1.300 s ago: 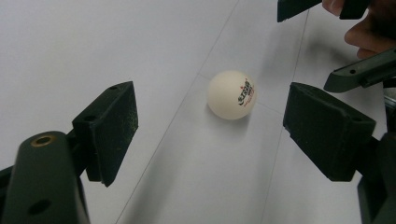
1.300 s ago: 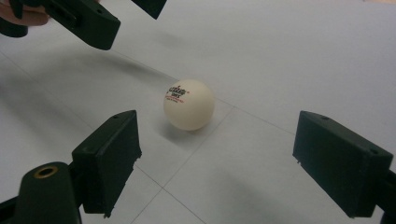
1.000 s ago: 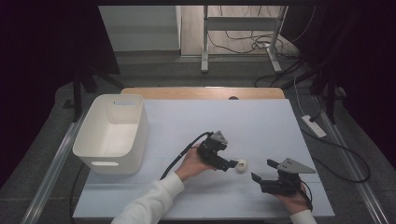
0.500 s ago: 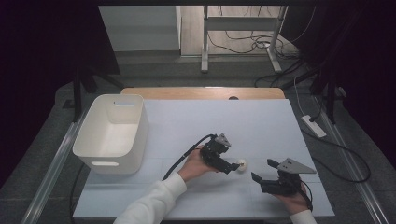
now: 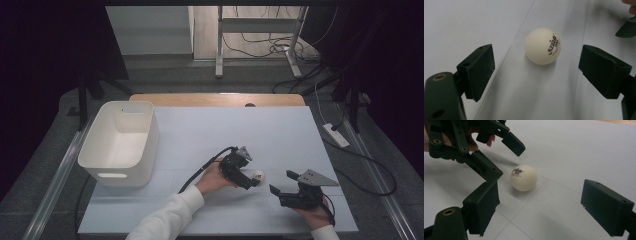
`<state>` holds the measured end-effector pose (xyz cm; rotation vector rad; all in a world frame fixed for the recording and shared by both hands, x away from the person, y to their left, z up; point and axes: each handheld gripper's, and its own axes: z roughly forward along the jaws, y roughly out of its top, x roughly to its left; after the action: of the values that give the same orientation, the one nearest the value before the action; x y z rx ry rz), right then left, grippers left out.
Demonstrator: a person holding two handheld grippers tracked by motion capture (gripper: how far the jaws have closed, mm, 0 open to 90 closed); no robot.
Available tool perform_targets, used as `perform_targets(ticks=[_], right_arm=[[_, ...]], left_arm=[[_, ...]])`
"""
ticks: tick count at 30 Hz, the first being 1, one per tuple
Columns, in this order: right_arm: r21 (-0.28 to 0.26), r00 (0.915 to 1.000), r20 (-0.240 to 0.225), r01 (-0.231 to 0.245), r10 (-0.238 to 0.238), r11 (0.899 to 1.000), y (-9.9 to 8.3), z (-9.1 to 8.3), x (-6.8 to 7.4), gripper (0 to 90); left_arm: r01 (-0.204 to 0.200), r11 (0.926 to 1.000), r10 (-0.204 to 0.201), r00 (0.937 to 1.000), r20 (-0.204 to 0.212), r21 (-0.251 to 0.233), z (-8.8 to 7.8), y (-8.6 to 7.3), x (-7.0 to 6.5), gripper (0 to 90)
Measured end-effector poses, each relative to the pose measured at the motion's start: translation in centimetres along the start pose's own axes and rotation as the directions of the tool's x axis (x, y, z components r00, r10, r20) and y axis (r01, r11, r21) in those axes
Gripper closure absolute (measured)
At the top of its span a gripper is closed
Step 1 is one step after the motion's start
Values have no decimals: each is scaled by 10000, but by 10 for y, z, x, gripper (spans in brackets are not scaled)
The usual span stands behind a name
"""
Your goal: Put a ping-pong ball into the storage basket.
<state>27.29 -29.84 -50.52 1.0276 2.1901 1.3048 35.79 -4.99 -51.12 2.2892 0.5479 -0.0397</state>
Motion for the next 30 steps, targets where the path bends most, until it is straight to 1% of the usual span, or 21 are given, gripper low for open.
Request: perform_targets(ticks=[1, 3, 7, 12, 19, 23, 25, 27, 28, 30], right_arm=[[-4, 10000, 6, 0, 0, 10000, 0, 0, 0, 145], [5, 10000, 14, 3, -3, 10000, 0, 0, 0, 145], [16, 10000, 14, 7, -7, 10000, 0, 0, 0, 145], [20, 10000, 21, 5, -5, 10000, 0, 0, 0, 145], [52, 10000, 10, 26, -26, 10000, 0, 0, 0, 144], [49, 10000, 10, -5, 5, 10000, 0, 0, 0, 145], [40, 10000, 15, -19, 19, 10000, 0, 0, 0, 145], [36, 10000, 14, -12, 12, 10000, 0, 0, 0, 145], [37, 10000, 15, -9, 9, 10000, 0, 0, 0, 145], [50, 10000, 23, -13, 13, 10000, -1, 0, 0, 145]], left_arm=[[-60, 10000, 60, 10000, 22, 64, 1, 0, 0, 140], [-52, 10000, 51, 10000, 44, 59, 4, 1, -1, 140], [-222, 9995, 221, 9997, 49, 222, 8, 2, -2, 141], [-248, 9991, 248, 9997, 13, 340, 12, 4, -3, 142], [-253, 9989, 251, 9997, 55, 386, 18, 7, -3, 151], [-267, 9988, 264, 9996, 82, 422, 21, 9, -1, 167], [-258, 9983, 254, 9996, 85, 518, 22, 10, 0, 178], [-280, 9982, 273, 9995, 128, 534, 23, 10, 0, 205], [-285, 9979, 276, 9995, 170, 577, 24, 9, 0, 205], [-390, 9970, 371, 9988, 305, 667, 26, 9, 0, 245]])
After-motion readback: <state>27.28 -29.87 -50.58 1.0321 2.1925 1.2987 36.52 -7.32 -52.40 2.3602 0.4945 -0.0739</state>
